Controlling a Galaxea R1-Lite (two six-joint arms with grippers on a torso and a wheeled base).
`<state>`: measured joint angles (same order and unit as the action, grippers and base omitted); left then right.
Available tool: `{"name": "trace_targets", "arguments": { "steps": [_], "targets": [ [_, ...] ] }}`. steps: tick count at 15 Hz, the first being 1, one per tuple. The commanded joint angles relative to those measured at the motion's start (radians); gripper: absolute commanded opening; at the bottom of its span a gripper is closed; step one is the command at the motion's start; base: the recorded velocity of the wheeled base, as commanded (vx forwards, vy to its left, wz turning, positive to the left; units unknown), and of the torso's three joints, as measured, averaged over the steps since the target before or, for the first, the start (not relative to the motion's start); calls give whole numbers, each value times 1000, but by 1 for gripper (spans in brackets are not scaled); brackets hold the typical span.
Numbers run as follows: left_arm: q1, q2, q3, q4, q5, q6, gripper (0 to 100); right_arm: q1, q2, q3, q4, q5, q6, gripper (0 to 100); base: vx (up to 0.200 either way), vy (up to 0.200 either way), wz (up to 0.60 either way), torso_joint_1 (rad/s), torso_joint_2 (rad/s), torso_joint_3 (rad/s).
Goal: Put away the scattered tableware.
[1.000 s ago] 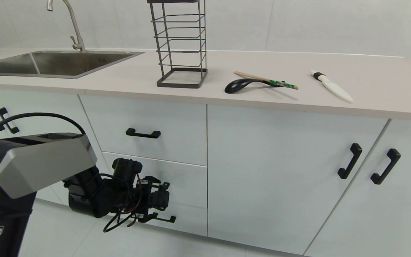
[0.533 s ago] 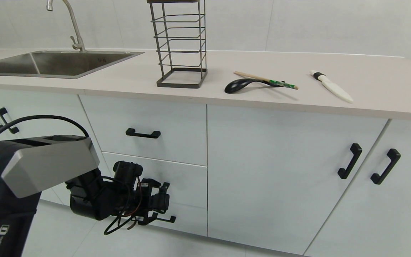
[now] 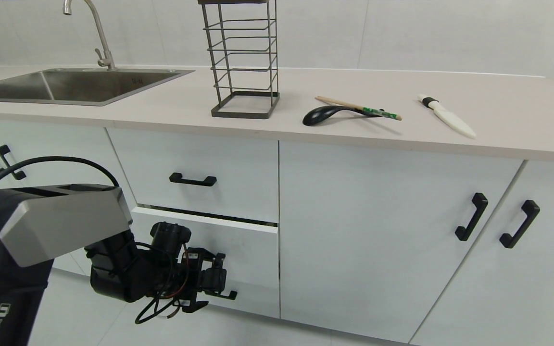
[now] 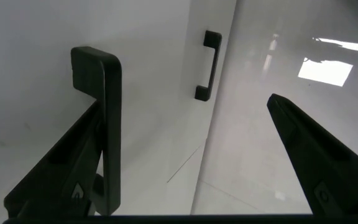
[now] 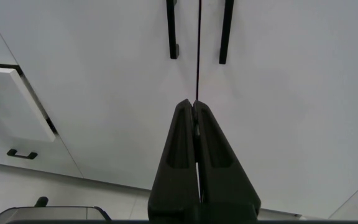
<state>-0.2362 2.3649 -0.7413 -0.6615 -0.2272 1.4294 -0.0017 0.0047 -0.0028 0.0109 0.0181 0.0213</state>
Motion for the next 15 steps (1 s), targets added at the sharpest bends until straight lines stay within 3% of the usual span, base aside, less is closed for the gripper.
{"name": "trace_targets", "arguments": {
  "steps": [1,5,12,15],
  "targets": [
    [-2,-4,3,-3,0,2,100,0,1,0,0,0,0,0,0,0,0,0,0,0],
    [5,-46,111,-78,3,-3,100,0,1,0,0,0,0,0,0,0,0,0,0,0],
    [0,-196,467,-346,12,-7,100,0,1,1,0,0,0,0,0,0,0,0,0,0],
    [-26,-355,596,-391,12,-9,100,0,1,1,0,0,0,0,0,0,0,0,0,0]
  ]
}}
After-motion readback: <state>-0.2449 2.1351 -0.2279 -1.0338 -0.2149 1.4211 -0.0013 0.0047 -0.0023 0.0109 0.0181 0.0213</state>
